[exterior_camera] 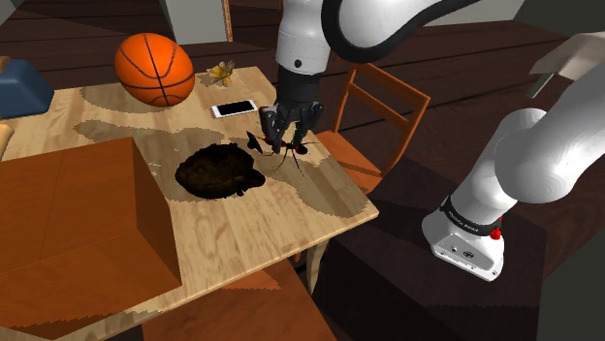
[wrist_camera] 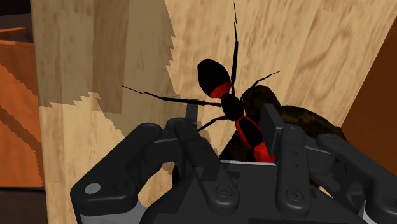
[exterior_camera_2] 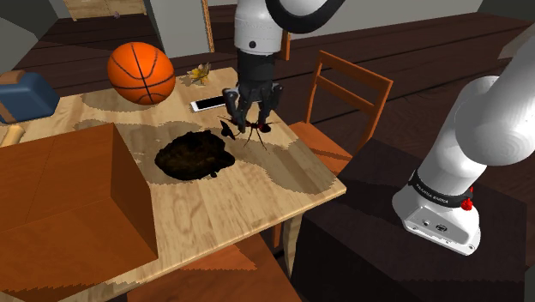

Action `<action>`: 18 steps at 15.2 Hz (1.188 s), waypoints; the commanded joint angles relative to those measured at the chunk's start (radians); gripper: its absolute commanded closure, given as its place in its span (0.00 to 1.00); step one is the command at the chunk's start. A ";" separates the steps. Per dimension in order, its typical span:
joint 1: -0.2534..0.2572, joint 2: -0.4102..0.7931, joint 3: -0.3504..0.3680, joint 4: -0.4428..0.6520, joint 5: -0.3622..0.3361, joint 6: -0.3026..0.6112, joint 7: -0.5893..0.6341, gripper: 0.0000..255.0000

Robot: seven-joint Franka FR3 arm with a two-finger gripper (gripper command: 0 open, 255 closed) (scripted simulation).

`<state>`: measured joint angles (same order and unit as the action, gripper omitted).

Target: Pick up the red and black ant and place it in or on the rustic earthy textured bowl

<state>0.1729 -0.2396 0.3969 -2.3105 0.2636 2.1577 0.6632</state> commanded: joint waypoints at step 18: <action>0.039 0.541 0.030 0.498 -0.264 0.020 0.192 1.00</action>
<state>0.2101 0.2942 0.4279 -1.8072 0.0029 2.1660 0.8540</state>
